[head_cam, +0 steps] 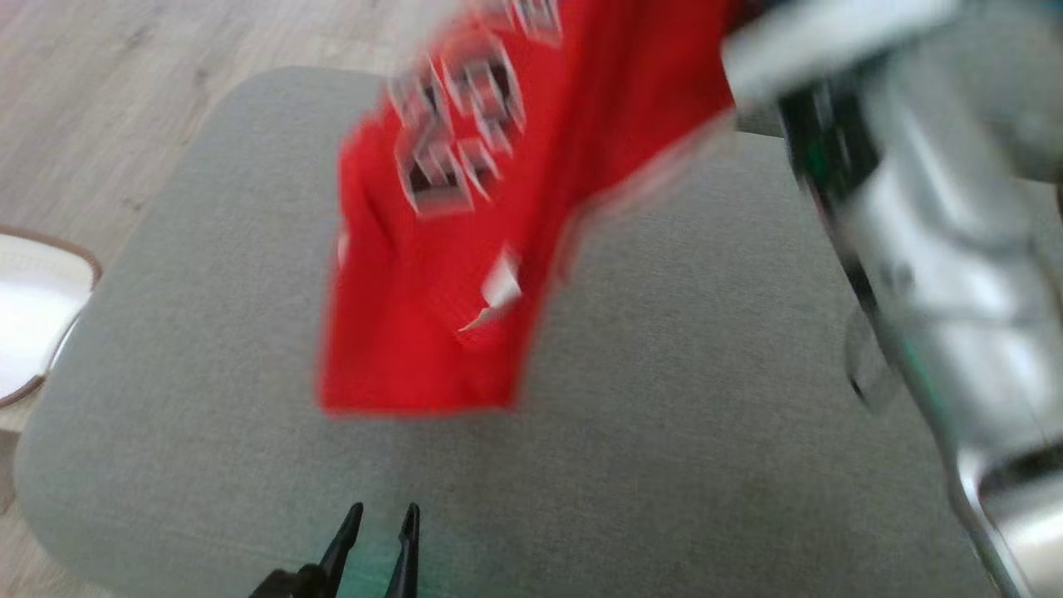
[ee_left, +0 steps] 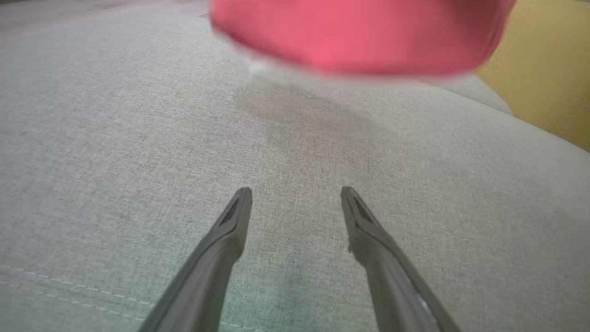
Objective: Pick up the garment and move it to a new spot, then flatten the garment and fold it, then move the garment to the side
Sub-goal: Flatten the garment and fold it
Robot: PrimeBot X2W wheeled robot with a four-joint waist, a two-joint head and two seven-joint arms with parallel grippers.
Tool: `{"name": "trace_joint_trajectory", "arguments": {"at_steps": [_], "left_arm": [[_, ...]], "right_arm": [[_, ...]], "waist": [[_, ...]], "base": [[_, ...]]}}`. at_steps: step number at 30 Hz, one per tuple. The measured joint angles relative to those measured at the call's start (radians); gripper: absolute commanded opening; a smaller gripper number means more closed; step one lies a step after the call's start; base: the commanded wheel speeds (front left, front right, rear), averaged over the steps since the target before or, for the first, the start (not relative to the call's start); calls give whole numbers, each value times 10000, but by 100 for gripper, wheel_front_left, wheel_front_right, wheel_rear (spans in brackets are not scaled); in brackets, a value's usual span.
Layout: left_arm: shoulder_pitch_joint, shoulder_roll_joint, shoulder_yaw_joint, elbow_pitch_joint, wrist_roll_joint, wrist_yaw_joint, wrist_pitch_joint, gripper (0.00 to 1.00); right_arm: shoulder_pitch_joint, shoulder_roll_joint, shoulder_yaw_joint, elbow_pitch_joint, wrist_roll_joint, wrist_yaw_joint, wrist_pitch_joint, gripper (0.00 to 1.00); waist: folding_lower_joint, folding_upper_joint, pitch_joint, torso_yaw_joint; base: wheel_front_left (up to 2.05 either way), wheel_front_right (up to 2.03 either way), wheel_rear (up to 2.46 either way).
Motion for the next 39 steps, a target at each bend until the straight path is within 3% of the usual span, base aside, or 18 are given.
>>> {"name": "trace_joint_trajectory", "arguments": {"at_steps": [5, 9, 10, 11, 12, 16, 20, 23, 27, 31, 39], "left_arm": [[-2, 0, 29, -4, -31, 0, 0, 100], [-52, 0, -50, -56, -29, 0, 0, 100], [-101, 0, -96, -90, -19, 0, 0, 100], [-174, -2, -136, -115, -10, 0, 0, 100], [-265, -2, -150, -169, -13, 0, 0, 100], [-602, -8, -311, -293, -17, 0, 0, 100], [-1058, -13, -690, -334, -259, 0, 0, 100], [-1621, -15, -1189, -104, -713, 0, 0, 100], [-2734, -21, -2176, 786, -1321, 0, 0, 100], [-3363, -59, -2529, 1486, -2056, 0, 0, 100], [-3675, -61, -2441, 2602, -2387, 0, -31, 100]], "right_arm": [[3117, -1404, -265, 2646, -612, 0, 621, 0], [4955, -1829, -736, 3785, -865, 0, 493, 0], [5132, -1812, -849, 3854, -853, 0, 418, 23], [5223, -1787, -874, 3835, -865, 0, 349, 93], [5260, -1756, -918, 3797, -880, 0, 259, 100], [5303, -1714, -1292, 3243, -1371, 0, 82, 100], [5931, -1672, -2721, 1684, -2587, 0, 56, 100], [6791, -1195, -3532, 786, -3338, 0, 56, 100], [7790, -272, -3845, 167, -4044, 0, 56, 100], [7729, -132, -4033, -176, -4314, 0, 56, 100], [7736, 2, -4165, -301, -4397, 0, 56, 100]], "waist": [[1, 0, 53, -383], [0, 0, 148, -716], [0, 0, 174, -802], [0, 0, 199, -889], [0, 0, 222, -981], [0, 0, 284, -1334], [0, 0, 393, -1626], [0, 0, 516, -1839], [0, 0, 811, -2182], [1, 0, 1059, -2454], [0, 0, 1235, -2743]], "base": [[0, 0, 0], [0, 0, 0], [0, 0, 0], [0, 0, 0], [0, 0, 0], [0, 0, 0], [0, 0, 0], [0, 0, 0], [0, 0, 0], [0, 0, 0], [0, 0, 0]]}}
